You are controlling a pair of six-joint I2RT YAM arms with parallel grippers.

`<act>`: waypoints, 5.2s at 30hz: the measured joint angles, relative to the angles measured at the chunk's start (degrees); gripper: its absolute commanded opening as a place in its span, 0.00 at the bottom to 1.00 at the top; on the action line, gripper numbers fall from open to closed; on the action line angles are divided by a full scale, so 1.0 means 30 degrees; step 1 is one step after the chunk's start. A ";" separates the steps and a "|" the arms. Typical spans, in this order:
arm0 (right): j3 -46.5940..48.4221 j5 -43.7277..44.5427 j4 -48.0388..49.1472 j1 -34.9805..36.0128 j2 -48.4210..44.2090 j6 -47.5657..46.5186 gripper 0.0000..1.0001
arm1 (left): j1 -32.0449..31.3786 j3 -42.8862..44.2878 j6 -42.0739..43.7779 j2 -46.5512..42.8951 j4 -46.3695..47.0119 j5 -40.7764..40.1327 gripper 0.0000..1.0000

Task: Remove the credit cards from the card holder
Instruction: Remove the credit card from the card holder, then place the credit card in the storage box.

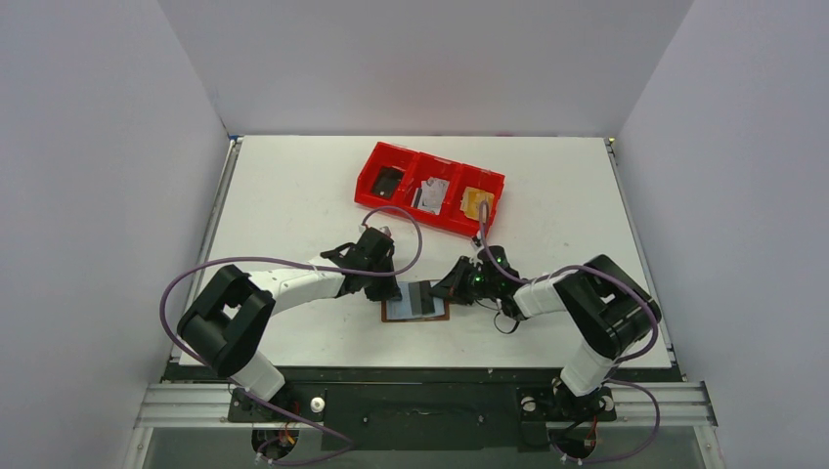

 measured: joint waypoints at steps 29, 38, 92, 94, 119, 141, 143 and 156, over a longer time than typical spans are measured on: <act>0.0984 0.0517 -0.4998 -0.0699 -0.3082 -0.2157 0.00 | 0.0036 0.0831 0.0758 -0.0044 -0.1333 -0.0678 0.00; 0.1749 0.0474 -0.6113 -0.0699 -0.3694 -0.2208 0.00 | 0.0095 0.2725 0.1552 -0.0124 -0.2062 -0.0714 0.33; 0.4044 -0.2718 -0.2266 -0.0692 -0.5457 0.4095 0.27 | 0.6033 -0.3832 -0.7533 -0.3439 1.6451 1.4265 0.00; 0.4131 -0.2601 -0.2900 -0.0663 -0.5472 0.3621 0.65 | 0.5945 -0.3847 -0.7519 -0.3439 1.6502 1.4251 0.00; 0.7832 0.5814 -1.6772 -0.0051 -0.8597 -0.4175 0.79 | 0.6943 0.9435 0.2747 0.1596 0.2382 0.2973 0.00; 0.7832 0.6827 -1.7486 -0.0044 -0.9806 -0.4590 0.79 | 0.7031 1.8695 0.8211 1.1220 -0.1348 -0.0350 0.00; 0.7832 0.6849 -1.7588 -0.0044 -0.9806 -0.4597 0.79 | 0.7031 1.9205 0.8291 1.1846 -0.1392 -0.0211 0.00; 0.7825 0.7169 -1.7784 -0.0029 -0.9806 -0.4663 0.80 | 0.7016 2.1937 0.8655 1.3675 -0.2841 0.0423 0.37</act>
